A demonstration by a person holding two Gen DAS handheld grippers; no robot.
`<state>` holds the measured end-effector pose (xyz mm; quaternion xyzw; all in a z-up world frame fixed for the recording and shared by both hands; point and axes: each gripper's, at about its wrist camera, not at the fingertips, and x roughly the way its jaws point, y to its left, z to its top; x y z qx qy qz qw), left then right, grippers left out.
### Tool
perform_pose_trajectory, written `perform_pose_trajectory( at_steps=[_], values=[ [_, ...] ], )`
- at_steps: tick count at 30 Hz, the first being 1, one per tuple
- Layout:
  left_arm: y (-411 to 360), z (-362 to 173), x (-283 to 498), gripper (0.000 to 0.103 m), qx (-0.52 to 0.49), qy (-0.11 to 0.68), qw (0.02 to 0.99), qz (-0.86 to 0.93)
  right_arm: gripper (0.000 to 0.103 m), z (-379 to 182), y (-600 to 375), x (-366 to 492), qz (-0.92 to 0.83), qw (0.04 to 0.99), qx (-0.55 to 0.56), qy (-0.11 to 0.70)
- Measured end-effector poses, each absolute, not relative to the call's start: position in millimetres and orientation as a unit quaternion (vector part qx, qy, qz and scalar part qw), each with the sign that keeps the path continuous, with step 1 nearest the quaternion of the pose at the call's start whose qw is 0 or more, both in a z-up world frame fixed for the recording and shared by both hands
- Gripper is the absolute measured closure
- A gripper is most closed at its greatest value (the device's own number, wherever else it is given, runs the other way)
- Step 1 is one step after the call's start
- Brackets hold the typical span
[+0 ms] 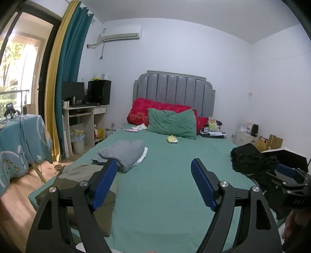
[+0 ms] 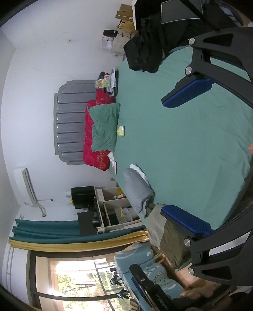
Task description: Fold large clothes
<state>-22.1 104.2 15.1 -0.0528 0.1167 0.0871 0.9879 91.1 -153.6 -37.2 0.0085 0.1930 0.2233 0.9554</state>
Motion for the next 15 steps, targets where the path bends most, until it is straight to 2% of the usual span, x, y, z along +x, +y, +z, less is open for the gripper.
perform_pose_trajectory(
  at_steps=[15],
  values=[
    [111.4,3.1,-5.6,0.022,-0.057,0.142,0.985,0.073,0.003,-52.2,-150.9,105.1,0.215,0.951,0.016,0.223]
  ],
)
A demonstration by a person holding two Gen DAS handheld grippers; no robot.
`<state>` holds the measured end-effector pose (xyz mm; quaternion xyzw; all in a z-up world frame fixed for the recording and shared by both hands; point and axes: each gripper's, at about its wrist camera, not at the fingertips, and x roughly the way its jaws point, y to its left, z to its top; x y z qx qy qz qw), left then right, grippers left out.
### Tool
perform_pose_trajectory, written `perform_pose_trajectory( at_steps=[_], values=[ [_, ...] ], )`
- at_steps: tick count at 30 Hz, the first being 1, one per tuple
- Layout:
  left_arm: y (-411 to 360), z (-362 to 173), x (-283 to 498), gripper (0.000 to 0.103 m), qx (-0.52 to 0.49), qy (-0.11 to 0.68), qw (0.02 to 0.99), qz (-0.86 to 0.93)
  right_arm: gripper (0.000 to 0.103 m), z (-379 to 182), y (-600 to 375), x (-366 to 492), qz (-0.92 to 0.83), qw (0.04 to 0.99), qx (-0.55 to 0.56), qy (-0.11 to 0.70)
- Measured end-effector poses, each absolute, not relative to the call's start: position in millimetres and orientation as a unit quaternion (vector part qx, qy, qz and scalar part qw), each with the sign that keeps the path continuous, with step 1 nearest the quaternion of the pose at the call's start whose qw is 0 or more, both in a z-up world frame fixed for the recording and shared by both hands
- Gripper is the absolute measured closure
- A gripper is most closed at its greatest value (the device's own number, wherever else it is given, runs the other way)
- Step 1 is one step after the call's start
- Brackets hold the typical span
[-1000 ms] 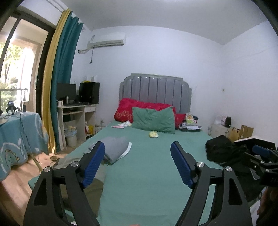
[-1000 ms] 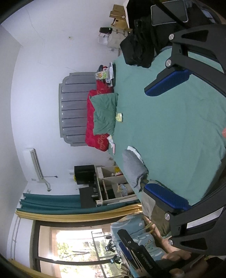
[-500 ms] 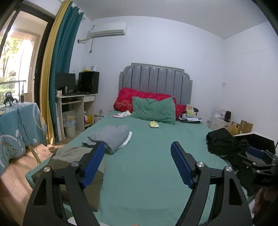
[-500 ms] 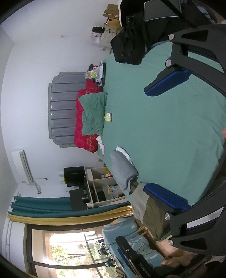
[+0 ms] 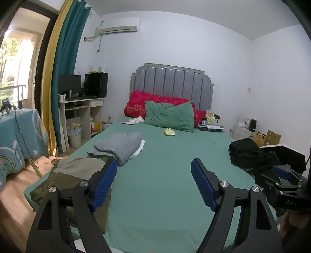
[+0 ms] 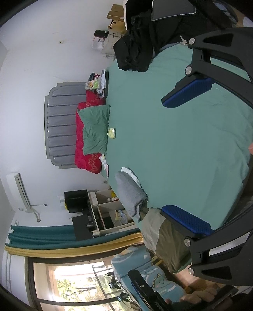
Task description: Fold large clothes
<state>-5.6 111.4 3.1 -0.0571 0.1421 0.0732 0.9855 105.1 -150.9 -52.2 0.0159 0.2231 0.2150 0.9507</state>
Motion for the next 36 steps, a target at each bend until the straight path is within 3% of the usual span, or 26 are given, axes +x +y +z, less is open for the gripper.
perform_pose_trajectory(
  at_steps=[36],
  values=[
    [115.9,3.2,1.3,0.022,-0.056,0.151,0.985,0.068,0.003,-52.5,-144.0,109.5,0.216,0.949,0.015,0.230]
  ],
)
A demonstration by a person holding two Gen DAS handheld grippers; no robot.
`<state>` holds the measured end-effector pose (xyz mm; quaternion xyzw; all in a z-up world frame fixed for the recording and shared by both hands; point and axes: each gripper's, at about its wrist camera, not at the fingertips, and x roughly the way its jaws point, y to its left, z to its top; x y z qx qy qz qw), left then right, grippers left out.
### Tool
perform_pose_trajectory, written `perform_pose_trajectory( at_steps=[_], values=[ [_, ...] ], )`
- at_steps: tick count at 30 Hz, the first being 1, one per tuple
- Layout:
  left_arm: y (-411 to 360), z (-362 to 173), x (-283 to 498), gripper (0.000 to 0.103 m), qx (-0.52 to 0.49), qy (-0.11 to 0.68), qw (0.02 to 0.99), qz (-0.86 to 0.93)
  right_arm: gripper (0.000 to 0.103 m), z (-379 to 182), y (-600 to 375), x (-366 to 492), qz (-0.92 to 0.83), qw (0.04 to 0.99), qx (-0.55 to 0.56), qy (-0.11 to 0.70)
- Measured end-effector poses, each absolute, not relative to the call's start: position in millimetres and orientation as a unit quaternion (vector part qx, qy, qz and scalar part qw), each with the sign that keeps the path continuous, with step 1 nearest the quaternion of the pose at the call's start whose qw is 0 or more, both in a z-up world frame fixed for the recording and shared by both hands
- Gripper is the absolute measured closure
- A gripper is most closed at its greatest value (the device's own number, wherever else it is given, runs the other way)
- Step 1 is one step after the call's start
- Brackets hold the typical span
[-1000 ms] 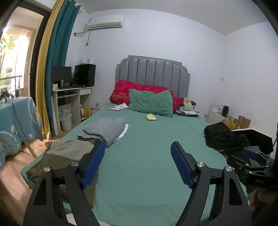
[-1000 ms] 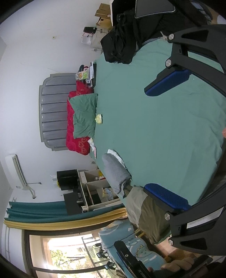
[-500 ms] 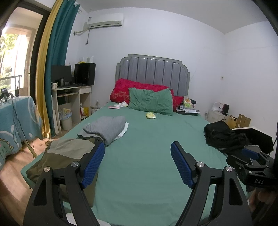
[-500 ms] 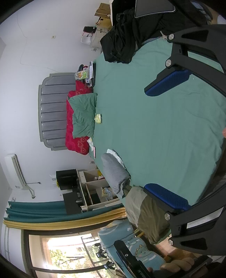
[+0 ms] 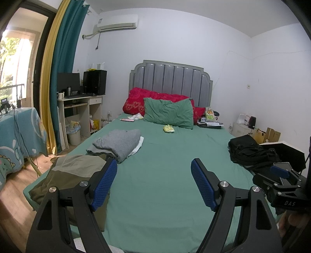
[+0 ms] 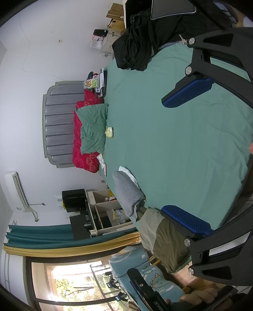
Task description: Fold large clothes
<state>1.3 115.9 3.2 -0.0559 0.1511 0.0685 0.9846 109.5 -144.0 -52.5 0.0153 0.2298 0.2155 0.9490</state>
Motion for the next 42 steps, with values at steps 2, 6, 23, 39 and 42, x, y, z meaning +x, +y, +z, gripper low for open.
perform_pose_trajectory(
  at_steps=[2,6,23,39,42],
  values=[
    [115.7,3.2,1.4,0.022,-0.056,0.151,0.985,0.069,0.003,-52.7,-144.3,109.8,0.215,0.949,0.016,0.230],
    [116.4,3.3,1.7,0.022,-0.057,0.151,0.984,0.068,0.003,-52.5,-144.7,110.1,0.216,0.949,0.015,0.230],
    [117.0,0.2,1.8,0.022,-0.056,0.152,0.985,0.067,0.003,-56.3,-143.4,109.7,0.217,0.948,0.014,0.232],
    [118.0,0.5,2.8,0.022,-0.056,0.154,0.984,0.067,0.003,-60.8,-142.1,109.3,0.218,0.947,0.012,0.235],
    [119.0,-4.1,1.4,0.022,-0.056,0.158,0.984,0.066,0.003,-65.5,-142.8,109.8,0.219,0.946,0.013,0.238]
  ],
)
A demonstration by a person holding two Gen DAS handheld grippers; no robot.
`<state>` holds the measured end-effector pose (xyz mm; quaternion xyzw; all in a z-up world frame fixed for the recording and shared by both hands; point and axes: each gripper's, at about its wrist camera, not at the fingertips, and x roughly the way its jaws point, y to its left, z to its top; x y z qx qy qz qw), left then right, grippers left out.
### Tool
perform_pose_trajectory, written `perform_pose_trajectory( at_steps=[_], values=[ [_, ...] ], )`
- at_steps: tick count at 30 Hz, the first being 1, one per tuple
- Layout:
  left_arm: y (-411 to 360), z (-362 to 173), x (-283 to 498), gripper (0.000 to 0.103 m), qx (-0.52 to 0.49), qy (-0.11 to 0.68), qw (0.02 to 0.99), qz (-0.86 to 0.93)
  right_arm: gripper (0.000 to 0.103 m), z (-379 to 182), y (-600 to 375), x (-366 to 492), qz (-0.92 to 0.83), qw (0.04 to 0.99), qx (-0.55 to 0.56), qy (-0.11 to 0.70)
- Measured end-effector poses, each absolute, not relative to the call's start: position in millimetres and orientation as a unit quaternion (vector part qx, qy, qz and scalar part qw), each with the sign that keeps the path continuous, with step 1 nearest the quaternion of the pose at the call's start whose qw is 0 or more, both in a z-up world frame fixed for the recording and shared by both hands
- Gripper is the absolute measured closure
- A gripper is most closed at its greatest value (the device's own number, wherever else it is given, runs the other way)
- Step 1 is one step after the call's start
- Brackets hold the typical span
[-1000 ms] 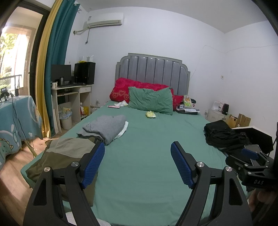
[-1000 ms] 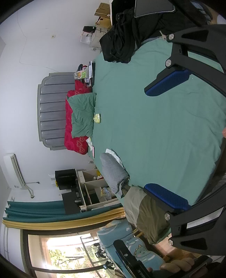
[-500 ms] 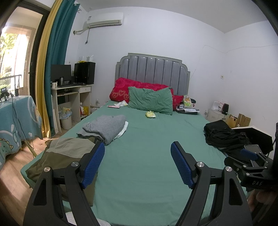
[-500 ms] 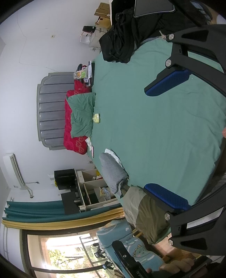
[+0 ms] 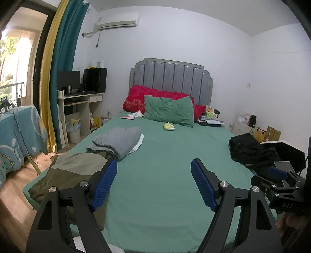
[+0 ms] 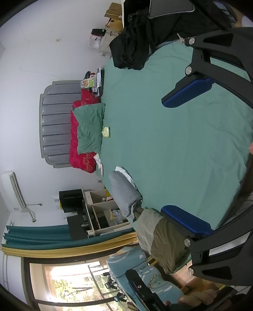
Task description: Fold large clothes
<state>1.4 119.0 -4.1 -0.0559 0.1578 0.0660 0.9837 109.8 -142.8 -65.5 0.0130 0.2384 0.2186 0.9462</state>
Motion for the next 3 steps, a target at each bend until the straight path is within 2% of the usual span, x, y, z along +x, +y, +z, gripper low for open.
perform_pose_trajectory(
  at_steps=[3],
  values=[
    [118.1,-9.6,-0.4,0.022,-0.056,0.159,0.984,0.064,0.003,-70.7,-143.3,111.2,0.219,0.946,0.011,0.241]
  ],
)
